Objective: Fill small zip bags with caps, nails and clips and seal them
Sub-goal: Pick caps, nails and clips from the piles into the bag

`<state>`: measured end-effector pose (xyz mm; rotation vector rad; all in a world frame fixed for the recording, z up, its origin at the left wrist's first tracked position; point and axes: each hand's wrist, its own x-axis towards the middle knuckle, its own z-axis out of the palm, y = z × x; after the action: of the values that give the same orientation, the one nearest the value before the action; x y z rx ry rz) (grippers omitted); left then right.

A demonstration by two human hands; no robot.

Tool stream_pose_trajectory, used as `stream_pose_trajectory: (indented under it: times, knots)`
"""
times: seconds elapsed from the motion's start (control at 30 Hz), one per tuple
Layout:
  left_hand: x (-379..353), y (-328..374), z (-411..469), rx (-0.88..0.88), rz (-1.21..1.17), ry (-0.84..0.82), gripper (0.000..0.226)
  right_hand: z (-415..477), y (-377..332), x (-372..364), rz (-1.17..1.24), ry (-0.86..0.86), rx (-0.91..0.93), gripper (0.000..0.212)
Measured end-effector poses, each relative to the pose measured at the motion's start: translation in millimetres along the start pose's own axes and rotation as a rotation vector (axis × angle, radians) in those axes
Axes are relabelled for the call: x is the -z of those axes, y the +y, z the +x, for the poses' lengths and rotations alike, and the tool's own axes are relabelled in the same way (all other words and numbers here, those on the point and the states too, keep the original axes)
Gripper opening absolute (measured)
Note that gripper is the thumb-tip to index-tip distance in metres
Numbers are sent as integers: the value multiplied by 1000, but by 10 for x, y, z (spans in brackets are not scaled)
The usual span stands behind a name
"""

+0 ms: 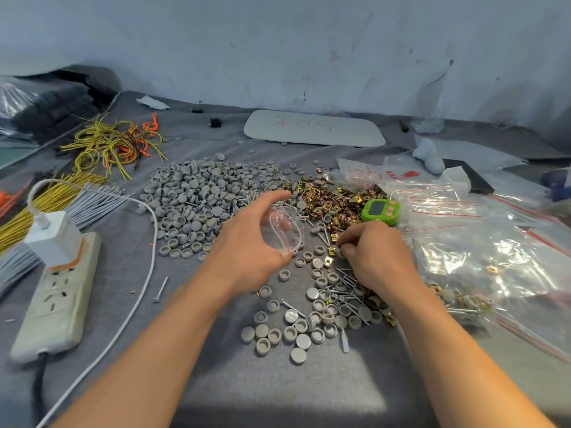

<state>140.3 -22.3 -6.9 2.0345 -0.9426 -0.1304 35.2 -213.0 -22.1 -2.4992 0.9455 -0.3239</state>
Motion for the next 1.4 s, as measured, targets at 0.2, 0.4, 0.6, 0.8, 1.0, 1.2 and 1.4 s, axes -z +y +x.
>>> stream_pose_trajectory:
  times: [0.2, 0.4, 0.6, 0.8, 1.0, 1.2, 1.4]
  knots:
    - [-49, 10, 6, 8, -3, -48, 89, -47, -18, 54, 336, 219, -26, 12]
    - [-90, 16, -7, 4, -2, -43, 89, -312, -330, 182, 749, 84, 154, 17]
    - [-74, 42, 28, -16, -24, -59, 90, -340, -534, 111, 698, 39, 285, 17]
    - [-3, -23, -11, 9, -66, -18, 89, -137, -203, 117, 246, 163, 94, 15]
    - [7, -20, -7, 8, -75, -8, 90, -156, -257, 33, -132, -131, 50, 12]
    - [-9, -22, 1, -5, -64, -12, 90, -152, -235, 26, -153, -94, 14, 16]
    - [-39, -42, -12, -5, -28, -17, 88, -174, -231, -2, 402, 168, 98, 14]
